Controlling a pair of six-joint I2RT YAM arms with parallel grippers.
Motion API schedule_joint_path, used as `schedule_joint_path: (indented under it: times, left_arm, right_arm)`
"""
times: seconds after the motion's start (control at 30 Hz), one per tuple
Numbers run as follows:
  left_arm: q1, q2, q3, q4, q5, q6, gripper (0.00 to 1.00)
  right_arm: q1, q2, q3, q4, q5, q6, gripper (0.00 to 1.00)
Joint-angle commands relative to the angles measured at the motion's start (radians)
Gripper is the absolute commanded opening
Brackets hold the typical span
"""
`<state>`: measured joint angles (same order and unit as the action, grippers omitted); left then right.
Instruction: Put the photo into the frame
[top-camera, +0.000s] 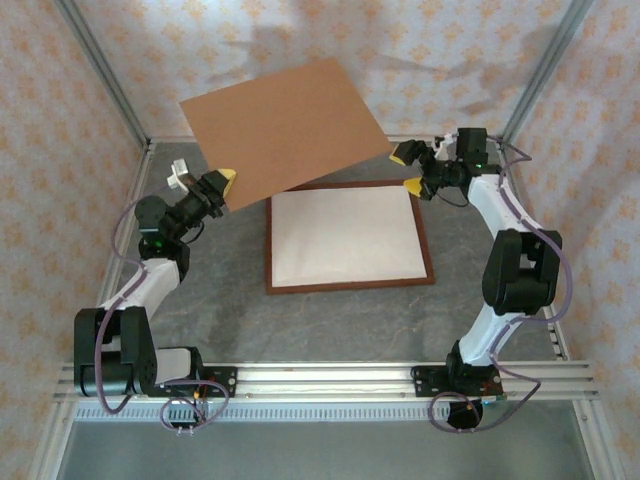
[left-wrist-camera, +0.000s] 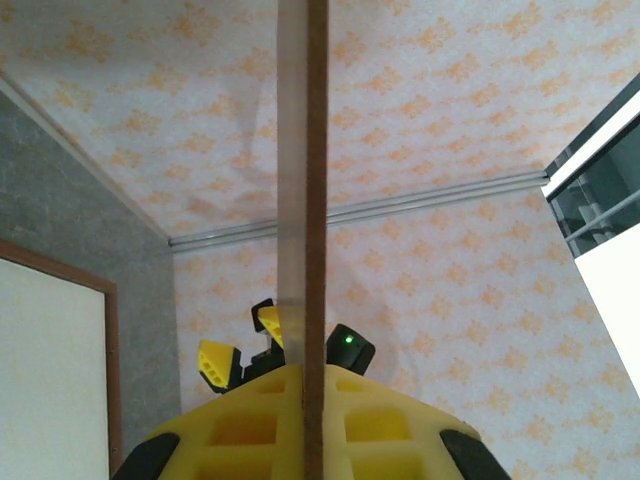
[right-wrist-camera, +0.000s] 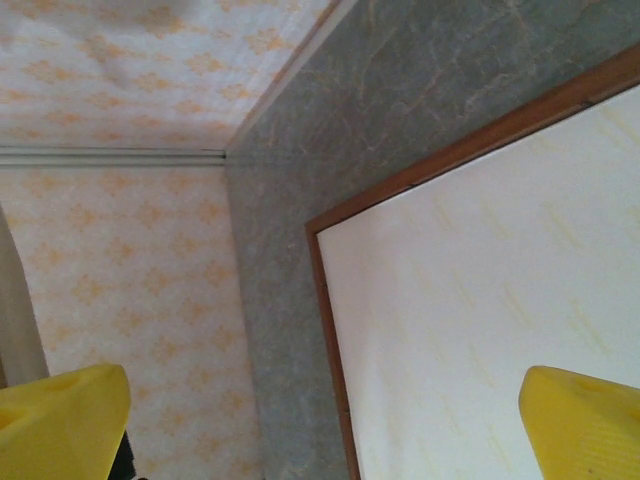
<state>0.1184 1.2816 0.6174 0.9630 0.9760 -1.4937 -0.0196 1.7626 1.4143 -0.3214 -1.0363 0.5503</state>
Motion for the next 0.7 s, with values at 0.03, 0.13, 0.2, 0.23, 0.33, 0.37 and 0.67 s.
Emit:
schedule_joint_path:
  times: [0.03, 0.13, 0.2, 0.23, 0.33, 0.37, 0.67]
  left_arm:
    - [-0.02, 0.005, -0.005, 0.15, 0.091, 0.012, 0.0]
    - [-0.022, -0.001, -0.007, 0.081, 0.097, 0.063, 0.0]
    - [-0.023, -0.015, -0.011, 0.024, 0.11, 0.102, 0.0]
    - [-0.026, -0.029, -0.013, -0.025, 0.117, 0.129, 0.0]
    - [-0.031, -0.08, -0.019, -0.189, 0.123, 0.236, 0.0]
    - [-0.032, -0.102, -0.018, -0.251, 0.124, 0.282, 0.0]
    - [-0.072, -0.132, -0.071, -0.172, 0.183, 0.234, 0.0]
  right_arm:
    - [-0.014, -0.066, 0.005, -0.036, 0.04, -0.003, 0.97]
    - [-0.082, -0.114, -0.073, 0.026, 0.066, 0.059, 0.94]
    - [-0.12, -0.139, -0.092, 0.043, 0.056, 0.07, 0.94]
    - [-0.132, -0.146, -0.088, 0.037, 0.051, 0.063, 0.94]
    - [-0.14, -0.15, -0.052, -0.004, 0.038, 0.027, 0.94]
    - [-0.139, -0.147, -0.042, -0.01, 0.04, 0.021, 0.94]
    - [-0.045, -0.016, 0.058, -0.131, -0.024, -0.115, 0.98]
